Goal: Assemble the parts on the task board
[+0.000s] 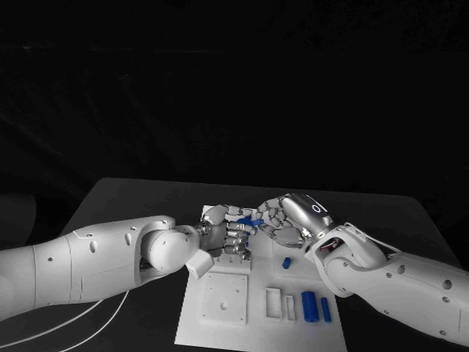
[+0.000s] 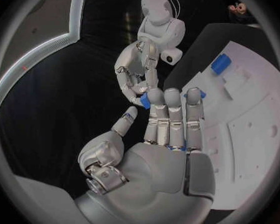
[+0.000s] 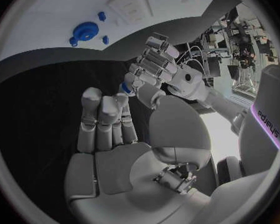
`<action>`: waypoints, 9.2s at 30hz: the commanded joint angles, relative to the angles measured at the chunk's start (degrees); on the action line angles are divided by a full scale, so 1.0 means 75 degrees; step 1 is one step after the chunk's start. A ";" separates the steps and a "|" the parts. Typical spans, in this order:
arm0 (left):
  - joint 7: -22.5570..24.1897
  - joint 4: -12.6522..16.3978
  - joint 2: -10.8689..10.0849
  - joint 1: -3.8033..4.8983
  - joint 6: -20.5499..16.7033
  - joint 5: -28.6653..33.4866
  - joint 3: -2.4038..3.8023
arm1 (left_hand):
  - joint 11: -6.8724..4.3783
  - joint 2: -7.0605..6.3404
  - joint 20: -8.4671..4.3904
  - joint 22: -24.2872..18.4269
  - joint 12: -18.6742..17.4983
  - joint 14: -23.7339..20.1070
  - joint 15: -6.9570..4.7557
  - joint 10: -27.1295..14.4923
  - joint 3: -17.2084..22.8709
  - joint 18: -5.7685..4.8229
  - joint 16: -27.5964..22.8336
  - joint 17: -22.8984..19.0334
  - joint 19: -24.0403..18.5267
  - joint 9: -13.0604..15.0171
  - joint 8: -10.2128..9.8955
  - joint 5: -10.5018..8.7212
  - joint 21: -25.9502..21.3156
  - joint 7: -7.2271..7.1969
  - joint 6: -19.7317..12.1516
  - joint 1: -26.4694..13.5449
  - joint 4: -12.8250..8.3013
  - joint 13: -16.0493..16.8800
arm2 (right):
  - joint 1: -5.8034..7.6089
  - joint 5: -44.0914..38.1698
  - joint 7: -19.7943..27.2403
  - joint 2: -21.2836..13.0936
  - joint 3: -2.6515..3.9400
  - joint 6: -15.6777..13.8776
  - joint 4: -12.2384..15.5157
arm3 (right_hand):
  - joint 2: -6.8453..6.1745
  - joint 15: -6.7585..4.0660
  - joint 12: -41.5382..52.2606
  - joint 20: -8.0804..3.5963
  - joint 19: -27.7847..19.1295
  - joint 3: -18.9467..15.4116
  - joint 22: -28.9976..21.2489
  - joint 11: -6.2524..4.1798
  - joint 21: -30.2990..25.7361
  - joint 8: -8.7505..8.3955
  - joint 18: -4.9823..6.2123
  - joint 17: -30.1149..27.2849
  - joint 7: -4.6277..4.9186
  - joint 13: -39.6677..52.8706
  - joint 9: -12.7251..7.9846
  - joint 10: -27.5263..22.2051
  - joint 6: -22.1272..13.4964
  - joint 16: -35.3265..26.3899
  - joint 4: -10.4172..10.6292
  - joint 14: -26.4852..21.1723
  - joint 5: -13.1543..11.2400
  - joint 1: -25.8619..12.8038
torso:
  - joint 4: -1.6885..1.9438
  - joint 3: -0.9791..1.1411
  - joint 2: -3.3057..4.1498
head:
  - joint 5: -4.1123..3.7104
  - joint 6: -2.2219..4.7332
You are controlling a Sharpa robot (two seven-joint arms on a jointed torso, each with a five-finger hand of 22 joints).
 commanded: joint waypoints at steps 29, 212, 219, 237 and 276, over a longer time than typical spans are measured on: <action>0.0206 0.0049 -0.0016 0.0002 -0.0143 -0.0033 0.0018 | 0.0230 0.1312 -0.0669 -0.0042 -0.0169 -0.0390 0.0201 -0.0360 0.0001 -0.0116 -0.0055 -0.0273 -0.0401 -0.0036 -0.0728 0.0012 -0.0040 0.0177 -0.0210 0.0182 0.0012 -0.0192 | -0.0027 0.0007 0.0082 0.0114 0.0004 0.0063 -0.0078 | -0.0027 -0.0039 0.0005 -0.0028 0.0015 0.0061 0.0095 0.0002 0.0041 0.0030 0.0151 0.0006 0.0042 -0.0020 0.0070 0.0072 0.0111 0.0030 0.0005 0.0010 -0.0002 0.0075 | 0.0000 0.0001 0.0001 | 0.0007 -0.0022; -0.1799 -0.0830 0.0222 0.0614 -0.0603 -0.6432 0.0019 | -0.0085 -0.0339 -0.0886 -0.0932 -0.0882 0.0460 -0.0012 0.0744 -0.0225 -0.0113 -0.0256 -0.1276 0.0051 -0.0644 -0.1387 0.0367 0.0279 -0.0158 0.1203 0.5675 0.0034 -0.1076 | 0.0707 0.5532 0.0566 -0.0299 -0.0019 0.4592 -0.1867 | -0.0210 0.1118 -0.2601 0.1334 -0.2362 -0.0988 -0.1061 0.1084 -0.2939 -0.0915 0.0102 -0.2095 0.1038 -0.3043 -0.0497 -0.1734 -0.1784 -0.3131 -0.0021 -0.1860 0.1070 -0.0313 | -0.0007 0.0014 -0.0069 | -0.0122 -0.0223; -0.2097 -0.1113 0.0563 0.0619 -0.0858 -0.7100 -0.0026 | -0.0124 -0.0557 -0.0925 -0.1000 -0.1000 0.0637 -0.0044 0.1001 -0.0244 -0.0116 -0.0329 -0.1286 0.0193 -0.0638 -0.1475 0.0488 0.0248 -0.0202 0.1476 0.5821 0.0056 -0.1106 | 0.0724 0.5713 0.0537 -0.0190 -0.0019 0.4574 -0.2441 | -0.0099 0.1734 -0.4568 0.1773 -0.3315 -0.1041 -0.1932 0.1308 -0.4558 -0.0762 -0.0043 -0.3082 0.0977 -0.4866 -0.0557 -0.1165 -0.1800 -0.5491 -0.0013 -0.2296 0.1379 -0.0447 | 0.0050 0.0030 -0.0137 | -0.0142 -0.0259; -0.2574 -0.0956 0.0765 0.0606 -0.1627 -0.8535 -0.0302 | -0.0181 -0.0946 -0.0963 -0.1071 -0.1142 0.0987 -0.0063 0.1505 -0.0268 -0.0113 -0.0357 -0.1227 0.0444 -0.0670 -0.1620 0.0968 0.0158 -0.0300 0.1974 0.5935 0.0069 -0.1101 | 0.0861 0.5010 0.0397 -0.0034 -0.0021 0.4226 -0.2778 | -0.0158 0.2046 -0.5773 0.2001 -0.3809 -0.1175 -0.2261 0.1474 -0.5357 -0.0763 -0.0115 -0.3626 0.1006 -0.5824 -0.0767 -0.0881 -0.1947 -0.6452 0.0089 -0.2698 0.1565 -0.0383 | 0.0112 0.0033 -0.0313 | -0.0144 -0.0470; -0.2757 -0.1150 0.1383 0.0064 -0.1213 -0.9501 -0.0473 | -0.0149 -0.0997 -0.0890 -0.1017 -0.1337 0.1114 0.0036 0.1676 -0.0272 -0.0080 -0.0455 -0.1194 0.0488 -0.0875 -0.1831 0.1326 0.0080 -0.0307 0.2184 0.6034 0.0055 -0.1092 | 0.0872 0.5642 0.0051 0.0174 -0.0020 0.3759 -0.2647 | -0.0345 0.2503 -0.6626 0.2049 -0.4634 -0.1390 -0.1814 0.1731 -0.5884 -0.0677 -0.0398 -0.4151 0.1034 -0.6618 -0.0984 -0.0947 -0.2070 -0.7067 0.0647 -0.3405 0.1787 -0.0574 | 0.0160 0.0071 -0.0328 | -0.0133 -0.0752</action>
